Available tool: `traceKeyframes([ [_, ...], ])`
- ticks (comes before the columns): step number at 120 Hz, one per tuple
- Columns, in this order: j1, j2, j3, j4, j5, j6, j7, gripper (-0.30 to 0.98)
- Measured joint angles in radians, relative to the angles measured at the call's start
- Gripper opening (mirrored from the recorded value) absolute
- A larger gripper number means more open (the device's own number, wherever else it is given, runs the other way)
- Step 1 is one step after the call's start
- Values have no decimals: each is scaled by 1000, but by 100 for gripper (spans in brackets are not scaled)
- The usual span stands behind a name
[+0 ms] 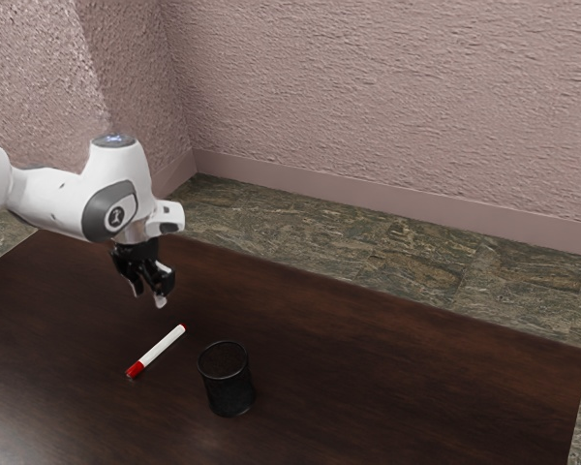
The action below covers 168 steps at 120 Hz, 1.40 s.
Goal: Put the marker into the pen holder.
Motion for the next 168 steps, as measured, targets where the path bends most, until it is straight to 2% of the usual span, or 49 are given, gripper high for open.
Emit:
traceKeyframes([
  [33,-39,44,-8,-39,2,48,-56,30],
  [89,-40,108,-17,-34,0,105,-75,24],
  [113,-41,116,-17,-35,0,112,-76,17],
  [133,-41,117,-21,-35,1,115,-78,1],
  [151,-41,113,-25,-35,10,117,-88,-7],
  [159,-45,86,-29,-38,14,118,-93,-8],
  [168,-51,1,-38,-54,15,115,-98,-9],
])
